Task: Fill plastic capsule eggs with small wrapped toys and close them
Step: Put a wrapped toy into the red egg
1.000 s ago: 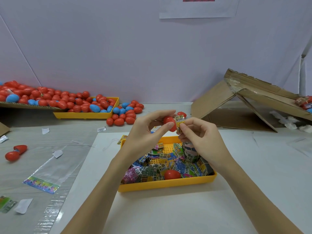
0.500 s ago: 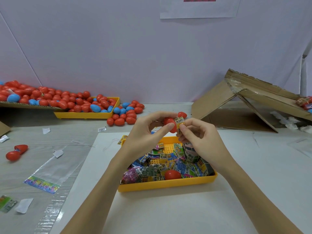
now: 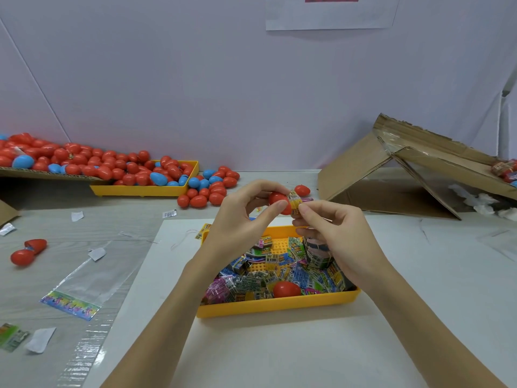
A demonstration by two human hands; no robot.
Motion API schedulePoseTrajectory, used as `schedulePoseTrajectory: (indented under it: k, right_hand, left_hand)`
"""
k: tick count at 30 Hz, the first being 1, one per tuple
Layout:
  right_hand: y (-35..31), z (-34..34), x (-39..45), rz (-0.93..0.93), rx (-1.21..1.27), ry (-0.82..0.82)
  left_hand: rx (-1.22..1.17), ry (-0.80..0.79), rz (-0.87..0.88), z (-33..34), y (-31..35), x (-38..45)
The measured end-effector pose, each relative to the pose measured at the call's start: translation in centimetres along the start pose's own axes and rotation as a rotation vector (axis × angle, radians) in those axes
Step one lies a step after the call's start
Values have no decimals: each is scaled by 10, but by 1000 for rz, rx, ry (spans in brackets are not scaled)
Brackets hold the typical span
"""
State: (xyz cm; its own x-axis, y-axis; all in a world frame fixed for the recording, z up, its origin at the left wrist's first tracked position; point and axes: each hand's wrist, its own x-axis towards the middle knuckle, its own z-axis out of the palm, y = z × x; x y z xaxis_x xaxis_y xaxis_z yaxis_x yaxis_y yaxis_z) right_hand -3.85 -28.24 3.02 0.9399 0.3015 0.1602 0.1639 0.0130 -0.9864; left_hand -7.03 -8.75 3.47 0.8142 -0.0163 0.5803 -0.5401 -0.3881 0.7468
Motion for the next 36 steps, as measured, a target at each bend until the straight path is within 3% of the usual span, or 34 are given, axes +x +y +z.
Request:
schedulePoseTrajectory:
  k: [4, 9, 22, 31, 36]
  right_hand:
    - [2, 3, -2, 109, 104, 18]
    - [-1, 7, -1, 105, 330, -13]
    - [-6, 3, -1, 172, 405, -108]
    - [-13, 0, 0, 412, 553, -275]
    - [-12, 1, 1, 509, 647, -220]
  left_hand:
    - [7, 14, 0, 2, -3, 0]
    - [-23, 30, 5, 3, -5, -1]
    - [-51, -39, 62, 2, 0, -2]
    - [117, -67, 161, 0, 3, -1]
    - [241, -59, 186, 12, 1, -4]
